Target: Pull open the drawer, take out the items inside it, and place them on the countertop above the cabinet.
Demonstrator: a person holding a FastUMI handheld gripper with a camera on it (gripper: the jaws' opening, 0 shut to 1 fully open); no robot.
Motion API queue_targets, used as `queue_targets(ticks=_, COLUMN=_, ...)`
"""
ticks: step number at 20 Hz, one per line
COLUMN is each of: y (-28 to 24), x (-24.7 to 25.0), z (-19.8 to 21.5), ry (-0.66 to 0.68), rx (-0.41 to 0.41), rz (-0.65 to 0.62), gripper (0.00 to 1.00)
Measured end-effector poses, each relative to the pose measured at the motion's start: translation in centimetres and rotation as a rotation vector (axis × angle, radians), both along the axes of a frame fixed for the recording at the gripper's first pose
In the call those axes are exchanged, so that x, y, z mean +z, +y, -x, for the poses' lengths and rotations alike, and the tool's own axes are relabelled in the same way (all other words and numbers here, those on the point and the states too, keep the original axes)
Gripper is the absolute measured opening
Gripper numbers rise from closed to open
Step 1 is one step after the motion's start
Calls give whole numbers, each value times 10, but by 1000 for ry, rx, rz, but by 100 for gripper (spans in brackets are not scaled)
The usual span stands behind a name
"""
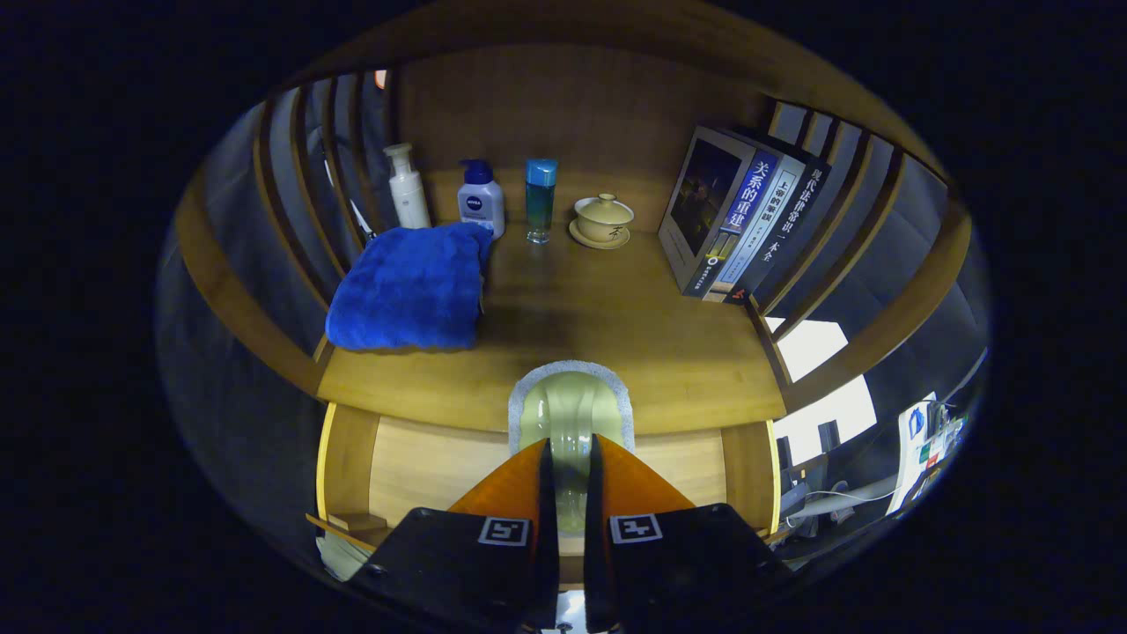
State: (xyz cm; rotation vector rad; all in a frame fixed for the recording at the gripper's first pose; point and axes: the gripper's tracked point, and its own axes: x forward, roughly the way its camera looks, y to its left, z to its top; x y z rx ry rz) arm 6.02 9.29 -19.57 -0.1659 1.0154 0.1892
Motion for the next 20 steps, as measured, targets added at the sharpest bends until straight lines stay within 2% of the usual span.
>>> queue_targets(ticks=11, y=-19, x=-41, z=-97, ry=25, rx=-123, rz=-4, gripper=20)
queue_targets(ticks=17, y=-20, x=-52, z=-131, ry=-16, rx=-134, rz=-88, gripper=21)
queue_targets(ticks=20, y=-26, x=-53, z=-134, ry=-64, rx=-120, rz=-90, gripper=25)
